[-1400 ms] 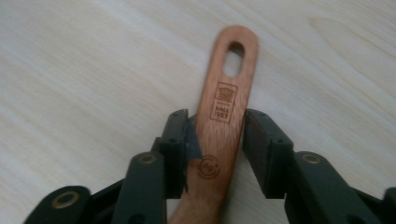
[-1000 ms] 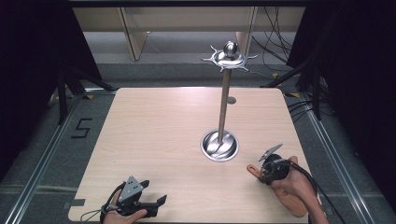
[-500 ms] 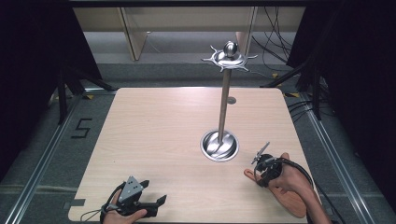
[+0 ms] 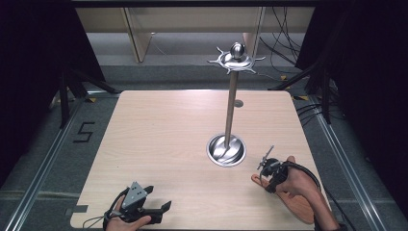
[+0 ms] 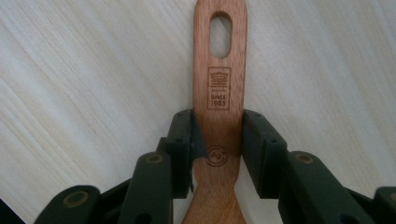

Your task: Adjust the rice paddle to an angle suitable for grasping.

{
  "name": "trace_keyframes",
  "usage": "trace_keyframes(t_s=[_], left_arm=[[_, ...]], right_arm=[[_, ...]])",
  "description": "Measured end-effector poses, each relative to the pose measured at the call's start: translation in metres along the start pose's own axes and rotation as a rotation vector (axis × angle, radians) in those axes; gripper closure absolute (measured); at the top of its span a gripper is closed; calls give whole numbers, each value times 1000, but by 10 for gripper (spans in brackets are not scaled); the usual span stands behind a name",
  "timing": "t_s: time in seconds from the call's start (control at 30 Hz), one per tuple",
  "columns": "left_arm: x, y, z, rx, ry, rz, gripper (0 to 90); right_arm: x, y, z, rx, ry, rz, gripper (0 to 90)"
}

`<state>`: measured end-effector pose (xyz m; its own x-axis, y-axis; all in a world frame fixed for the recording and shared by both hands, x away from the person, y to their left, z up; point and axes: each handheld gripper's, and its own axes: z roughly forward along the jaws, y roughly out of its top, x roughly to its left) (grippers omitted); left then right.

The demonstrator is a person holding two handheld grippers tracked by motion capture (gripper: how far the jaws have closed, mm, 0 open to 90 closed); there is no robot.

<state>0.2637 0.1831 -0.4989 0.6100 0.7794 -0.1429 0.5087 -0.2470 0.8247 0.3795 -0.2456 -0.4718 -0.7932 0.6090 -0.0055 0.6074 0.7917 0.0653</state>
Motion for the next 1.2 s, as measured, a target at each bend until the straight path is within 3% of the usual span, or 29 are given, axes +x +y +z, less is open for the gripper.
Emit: trace_keyframes(t_s=[0.1, 0.13, 0.2, 0.27, 0.3, 0.4, 0.47, 0.5, 0.53, 0.57, 0.6, 0.63, 0.7, 0.87, 0.93, 0.97, 1.03, 1.13, 1.17, 1.2], left_arm=[[-3, 0, 1, -34, -13, -23, 147], [-2, 0, 0, -24, -17, -8, 148], [-3, 1, 0, -29, -14, -11, 147], [-2, 1, 0, -29, -12, 9, 147], [-3, 0, 0, -39, -11, -17, 147], [-1, 1, -1, -27, -3, -9, 148], [-3, 1, 0, -39, -4, -25, 148], [-2, 1, 0, -33, -14, 5, 148], [-2, 1, 0, -30, -10, -2, 148], [-2, 1, 0, -39, -14, 0, 148], [-1, 1, 0, -33, -4, 4, 148], [-1, 1, -2, -20, 2, 8, 148], [-1, 1, -1, -39, -5, -21, 148], [-1, 0, 0, -49, -5, -33, 148], [-2, 1, 0, -54, 0, -36, 148], [-2, 1, 0, -57, 3, -37, 148], [-1, 0, -1, -47, 2, -33, 148], [-1, 1, 0, -44, 6, -34, 149], [-1, 1, 0, -47, 2, -32, 148], [-1, 1, 0, -49, 2, -33, 148]], right_arm=[[-3, 1, 2, -10, -10, -31, 662], [0, 2, 1, 0, -10, -2, 662], [-1, 3, 0, 14, -3, -28, 663], [2, 3, 0, 23, -7, 13, 664], [0, 3, 1, 11, -5, -11, 664], [1, 3, 1, 3, -6, -21, 665], [2, 3, 0, 11, -13, -22, 666], [1, 2, 1, -6, -14, -52, 666], [3, 2, 0, 3, -8, -42, 666], [1, 1, 0, -27, -5, -62, 666], [4, 0, -2, -47, -5, -33, 667], [4, -2, -4, -57, -4, -44, 667], [4, -6, -7, -99, -8, -38, 667], [4, -16, -22, -201, -59, -32, 670], [4, -19, -28, -245, -50, -16, 670], [4, -22, -33, -274, -89, -4, 670], [4, -27, -44, -311, -116, 20, 670], [1, -35, -58, -385, -108, 29, 670], [0, -37, -62, -406, -134, 32, 670], [1, -39, -65, -422, -128, 41, 670]])
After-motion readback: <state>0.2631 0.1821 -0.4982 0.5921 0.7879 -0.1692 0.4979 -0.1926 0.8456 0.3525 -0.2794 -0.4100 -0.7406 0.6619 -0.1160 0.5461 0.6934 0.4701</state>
